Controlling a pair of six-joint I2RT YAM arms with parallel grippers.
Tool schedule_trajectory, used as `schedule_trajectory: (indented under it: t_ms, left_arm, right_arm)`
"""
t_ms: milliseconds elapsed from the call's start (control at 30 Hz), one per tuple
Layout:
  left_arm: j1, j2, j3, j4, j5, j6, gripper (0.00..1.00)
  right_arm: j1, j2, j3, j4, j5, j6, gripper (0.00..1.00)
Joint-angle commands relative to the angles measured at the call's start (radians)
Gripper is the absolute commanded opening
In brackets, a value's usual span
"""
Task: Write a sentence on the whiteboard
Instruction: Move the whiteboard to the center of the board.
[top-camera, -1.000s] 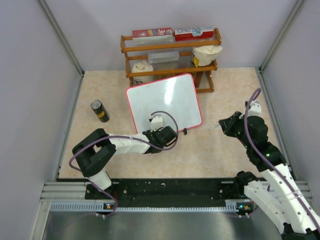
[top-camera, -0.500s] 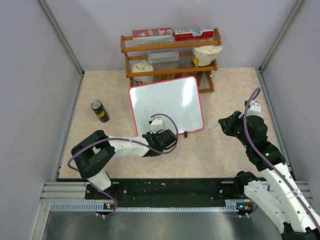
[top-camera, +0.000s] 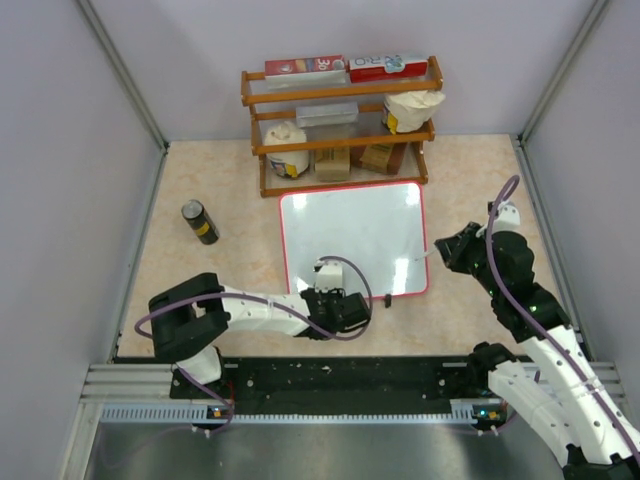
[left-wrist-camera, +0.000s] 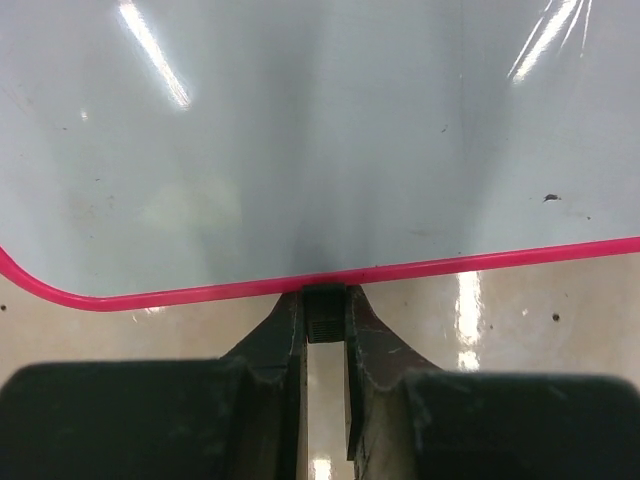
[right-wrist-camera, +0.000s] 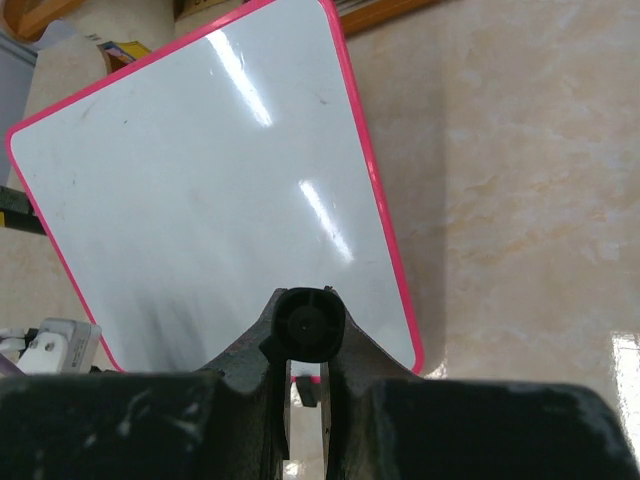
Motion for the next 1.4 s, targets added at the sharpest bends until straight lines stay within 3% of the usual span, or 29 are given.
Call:
schedule_trajectory:
  t_ms: [0, 100, 167, 300, 433, 467, 933, 1100, 1200, 1367]
  left_arm:
    - [-0.07, 0.053, 0.023, -0.145, 0.162, -0.07, 0.0]
    - [-0.091, 0.074, 0.058, -0.162, 0.174, -0.077, 0.0]
    - [-0.102, 0.091, 0.073, -0.16, 0.181, -0.074, 0.05]
    - [-0.118, 0.107, 0.09, -0.154, 0.194, -0.061, 0.28]
    - [-0.133, 0.114, 0.104, -0.15, 0.186, -0.05, 0.58]
    - [-0.136, 0.114, 0.107, -0.15, 0.185, -0.045, 0.6]
    - [-0.206, 0.127, 0.162, -0.136, 0.129, 0.016, 0.59]
    - [-0.254, -0.019, 0.142, -0.241, 0.079, -0.048, 0.61]
    - [-0.275, -0.102, 0.138, -0.295, 0.062, -0.051, 0.68]
    - [-0.279, -0.277, 0.141, -0.285, 0.094, 0.038, 0.77]
  right_arm:
    - [-0.005, -0.004, -0.006, 0.046, -0.017, 0.001, 0.0]
    - [-0.007, -0.01, -0.009, 0.045, -0.021, 0.004, 0.0]
    - [-0.007, -0.015, -0.011, 0.046, -0.023, 0.006, 0.0]
    - [-0.007, -0.031, -0.015, 0.045, -0.024, 0.01, 0.0]
    - [-0.007, -0.048, -0.02, 0.042, -0.026, 0.012, 0.0]
    - [-0.007, -0.054, -0.02, 0.04, -0.029, 0.012, 0.0]
    - [-0.007, -0.11, -0.012, -0.007, -0.049, 0.015, 0.0]
    - [-0.007, -0.147, 0.009, -0.049, -0.069, 0.024, 0.0]
    - [-0.007, -0.159, 0.015, -0.078, -0.081, 0.023, 0.0]
    - [-0.007, -0.196, -0.015, -0.09, -0.164, 0.016, 0.0]
